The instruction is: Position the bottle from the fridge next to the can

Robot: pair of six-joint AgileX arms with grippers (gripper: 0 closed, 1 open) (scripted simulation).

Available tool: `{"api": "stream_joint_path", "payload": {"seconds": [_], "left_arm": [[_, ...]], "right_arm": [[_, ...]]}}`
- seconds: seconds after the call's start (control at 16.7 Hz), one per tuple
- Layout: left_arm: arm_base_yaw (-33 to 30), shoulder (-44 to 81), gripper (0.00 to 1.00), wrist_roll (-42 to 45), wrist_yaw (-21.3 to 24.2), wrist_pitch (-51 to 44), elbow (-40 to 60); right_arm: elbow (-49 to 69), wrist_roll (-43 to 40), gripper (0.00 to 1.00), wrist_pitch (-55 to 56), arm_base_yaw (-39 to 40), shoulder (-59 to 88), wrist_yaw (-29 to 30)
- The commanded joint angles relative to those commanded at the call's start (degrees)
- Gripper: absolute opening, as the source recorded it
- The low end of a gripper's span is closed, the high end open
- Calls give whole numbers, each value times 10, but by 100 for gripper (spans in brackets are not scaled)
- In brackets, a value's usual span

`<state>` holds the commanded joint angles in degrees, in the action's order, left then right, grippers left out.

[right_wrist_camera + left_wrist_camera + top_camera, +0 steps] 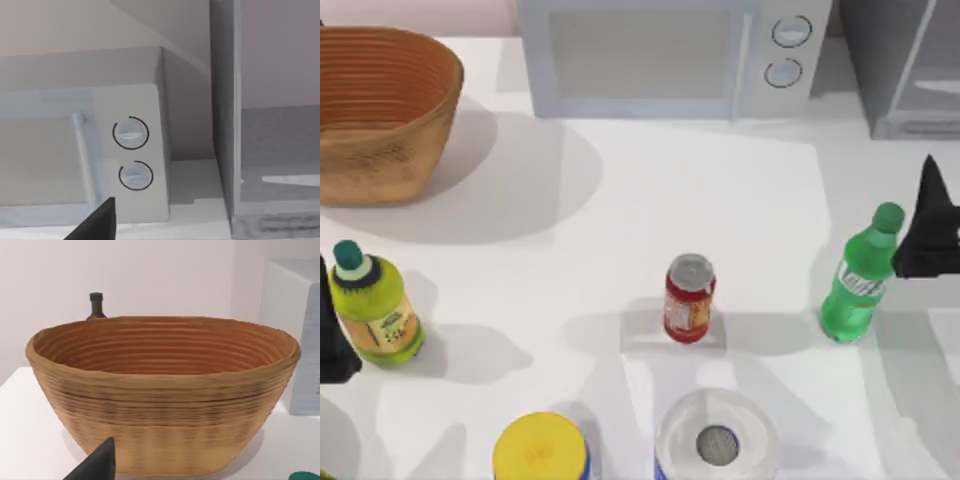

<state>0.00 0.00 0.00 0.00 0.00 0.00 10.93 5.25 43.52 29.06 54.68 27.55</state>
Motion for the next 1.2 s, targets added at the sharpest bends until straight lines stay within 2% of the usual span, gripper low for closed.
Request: {"api": "stream_joint_path", "payload": {"seconds": [0.36,0.66,0.84,1.2], "left_arm": [[0,0,100,0,0,0,0],[0,0,100,0,0,0,0],[0,0,100,0,0,0,0],[0,0,100,0,0,0,0]], "right_arm": [[-55,-21,100,-264,-152,-312,-144],[-98,-44,100,-401,-258,-500,-245],[-109,-52,100,-433,-289,-544,-274],[-107,-52,100,-435,-289,-545,-274]]}}
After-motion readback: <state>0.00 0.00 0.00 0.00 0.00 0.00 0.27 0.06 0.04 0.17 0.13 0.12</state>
